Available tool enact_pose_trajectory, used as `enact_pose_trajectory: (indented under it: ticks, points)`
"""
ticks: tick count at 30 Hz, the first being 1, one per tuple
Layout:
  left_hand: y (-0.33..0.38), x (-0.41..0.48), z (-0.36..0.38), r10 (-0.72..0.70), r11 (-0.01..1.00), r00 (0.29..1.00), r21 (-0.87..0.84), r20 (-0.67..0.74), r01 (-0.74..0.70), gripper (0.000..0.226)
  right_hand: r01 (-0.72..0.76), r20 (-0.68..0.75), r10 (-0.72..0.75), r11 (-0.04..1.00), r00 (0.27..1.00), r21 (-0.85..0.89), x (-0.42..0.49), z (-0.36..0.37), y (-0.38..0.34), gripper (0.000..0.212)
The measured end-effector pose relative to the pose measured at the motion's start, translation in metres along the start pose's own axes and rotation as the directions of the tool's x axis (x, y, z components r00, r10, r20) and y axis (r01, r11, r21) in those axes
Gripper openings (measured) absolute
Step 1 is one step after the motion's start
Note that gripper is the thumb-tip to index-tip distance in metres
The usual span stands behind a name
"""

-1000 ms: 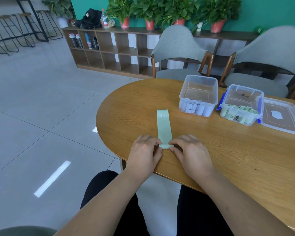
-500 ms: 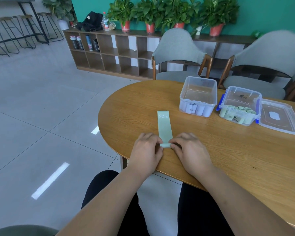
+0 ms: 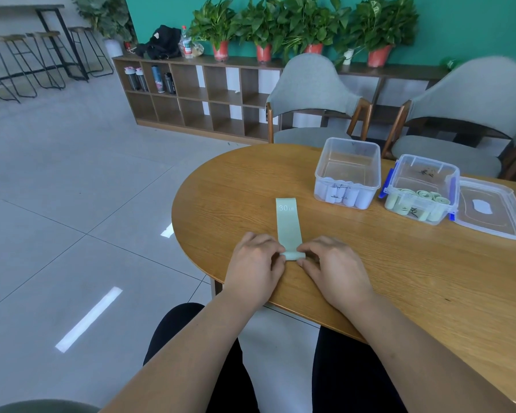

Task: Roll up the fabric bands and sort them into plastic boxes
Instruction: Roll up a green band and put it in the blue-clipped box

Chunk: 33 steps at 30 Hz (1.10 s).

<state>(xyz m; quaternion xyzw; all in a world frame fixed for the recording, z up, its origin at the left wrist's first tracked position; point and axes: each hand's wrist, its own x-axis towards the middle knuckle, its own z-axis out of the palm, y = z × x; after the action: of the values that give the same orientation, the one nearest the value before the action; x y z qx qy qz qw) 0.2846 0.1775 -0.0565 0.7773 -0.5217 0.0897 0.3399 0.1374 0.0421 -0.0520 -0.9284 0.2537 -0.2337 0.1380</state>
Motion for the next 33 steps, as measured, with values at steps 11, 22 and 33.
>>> enact_pose_trajectory:
  ticks: [11,22,33]
  points:
    - [0.002,-0.001,0.005,-0.054,0.998,0.998,-0.017,-0.027,0.054,0.022,-0.010,0.014,0.009,1.000,1.000,0.005,0.007,0.003,0.001,0.020]
    - [-0.002,0.000,0.010,-0.072,0.997,0.997,0.035,-0.015,0.073,0.020,-0.046,-0.041,0.049,0.996,0.998,0.082,0.006,0.008,0.003,0.019]
    - [-0.003,0.010,0.009,-0.089,0.995,0.995,0.050,0.044,0.087,0.025,-0.089,-0.003,0.090,0.993,0.996,0.074,0.013,0.007,0.000,0.028]
